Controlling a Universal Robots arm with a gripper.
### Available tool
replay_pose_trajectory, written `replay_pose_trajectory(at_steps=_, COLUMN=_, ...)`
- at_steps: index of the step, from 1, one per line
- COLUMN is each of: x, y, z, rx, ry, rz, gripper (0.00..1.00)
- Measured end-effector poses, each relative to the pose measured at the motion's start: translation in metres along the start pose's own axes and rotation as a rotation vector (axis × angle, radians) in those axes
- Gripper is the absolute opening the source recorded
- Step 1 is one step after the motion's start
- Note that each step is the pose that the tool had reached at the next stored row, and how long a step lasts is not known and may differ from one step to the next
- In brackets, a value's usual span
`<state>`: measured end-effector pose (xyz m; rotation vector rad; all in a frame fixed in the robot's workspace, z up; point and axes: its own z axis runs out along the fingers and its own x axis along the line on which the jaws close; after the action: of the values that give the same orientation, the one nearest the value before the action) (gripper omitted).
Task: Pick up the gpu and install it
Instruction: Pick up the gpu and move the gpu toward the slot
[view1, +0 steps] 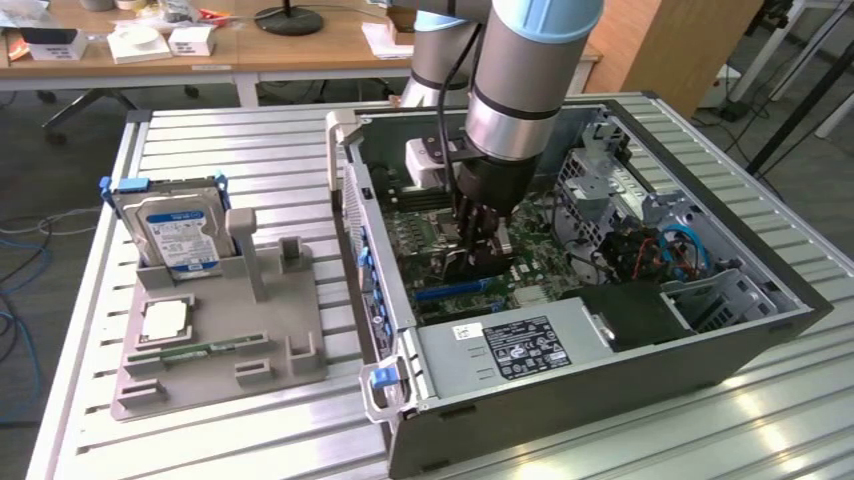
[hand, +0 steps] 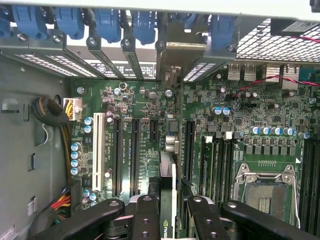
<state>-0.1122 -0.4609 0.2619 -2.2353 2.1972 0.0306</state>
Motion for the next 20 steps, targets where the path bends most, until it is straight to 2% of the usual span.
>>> replay_pose_trajectory(at_steps=7, x=0.0, y=-0.0006, z=0.0, rx=0.001, ry=0.0, rz=-0.003, gripper=0.26)
replay_pose_trajectory(at_steps=12, x=0.0, y=-0.0005, z=0.0001, rx=0.0141, ry=0.0002, rz=-0.004, gripper=0.26)
replay_pose_trajectory(at_steps=20, x=-0.0001, y=0.0002, z=0.0, rx=0.0147, ry=0.0004, rz=-0.004, gripper=0.26)
